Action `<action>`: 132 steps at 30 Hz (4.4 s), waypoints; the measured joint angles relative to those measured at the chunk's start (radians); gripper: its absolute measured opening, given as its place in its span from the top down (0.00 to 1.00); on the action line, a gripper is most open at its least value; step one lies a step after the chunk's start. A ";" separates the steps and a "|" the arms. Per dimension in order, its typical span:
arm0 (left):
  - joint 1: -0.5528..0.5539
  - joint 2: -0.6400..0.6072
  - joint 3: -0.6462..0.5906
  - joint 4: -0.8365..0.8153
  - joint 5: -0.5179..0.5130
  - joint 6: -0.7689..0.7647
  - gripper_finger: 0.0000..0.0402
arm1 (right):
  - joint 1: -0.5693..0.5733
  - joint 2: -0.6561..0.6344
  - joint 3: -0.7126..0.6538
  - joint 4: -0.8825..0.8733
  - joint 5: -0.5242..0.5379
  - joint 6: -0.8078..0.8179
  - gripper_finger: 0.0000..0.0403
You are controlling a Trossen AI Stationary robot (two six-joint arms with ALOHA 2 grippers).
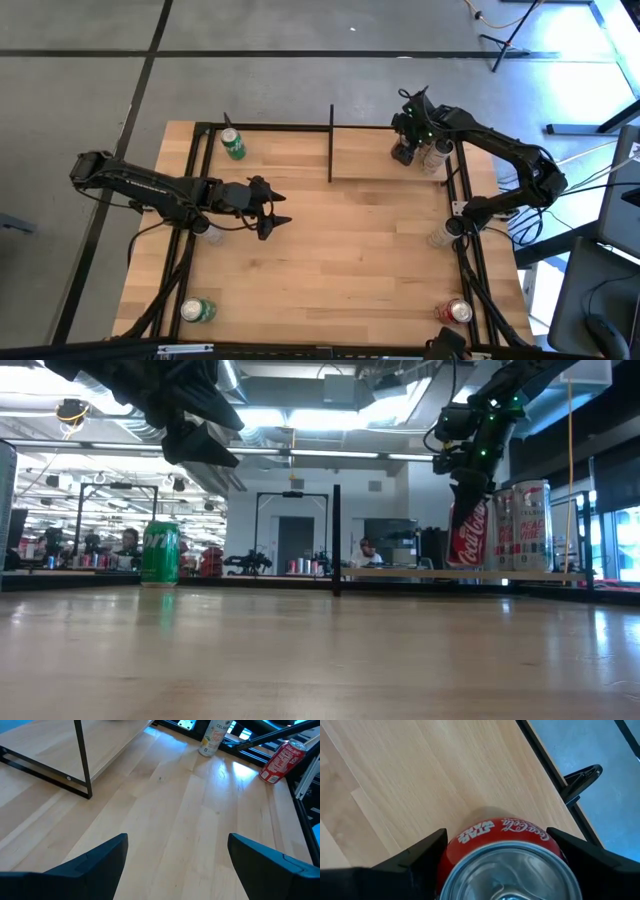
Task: Place canned beverage on shelf
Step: Put the top red soda can on the shelf, then put the top red soda can on the shelf aligned with the other red soda can
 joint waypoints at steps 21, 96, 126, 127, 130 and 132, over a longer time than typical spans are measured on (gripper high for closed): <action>0.000 0.000 0.000 0.000 0.000 0.000 0.17 | 0.000 0.051 0.074 -0.020 0.068 -0.023 0.21; -0.023 -0.002 0.355 -0.438 0.136 0.045 0.17 | 0.826 -0.085 0.379 -0.409 -0.116 0.789 0.07; -0.061 -0.001 0.341 -0.441 0.101 0.082 0.17 | 1.139 -0.354 0.098 -0.779 0.137 1.457 0.07; -0.061 -0.001 0.341 -0.441 0.097 0.082 0.17 | 1.139 -0.363 0.085 -0.779 0.132 1.475 0.07; -0.061 -0.001 0.341 -0.441 0.094 0.082 0.17 | 1.139 -0.388 0.045 -0.781 0.100 1.506 0.07; -0.061 -0.001 0.341 -0.441 0.094 0.082 0.17 | 1.139 -0.407 0.012 -0.778 0.090 1.526 0.07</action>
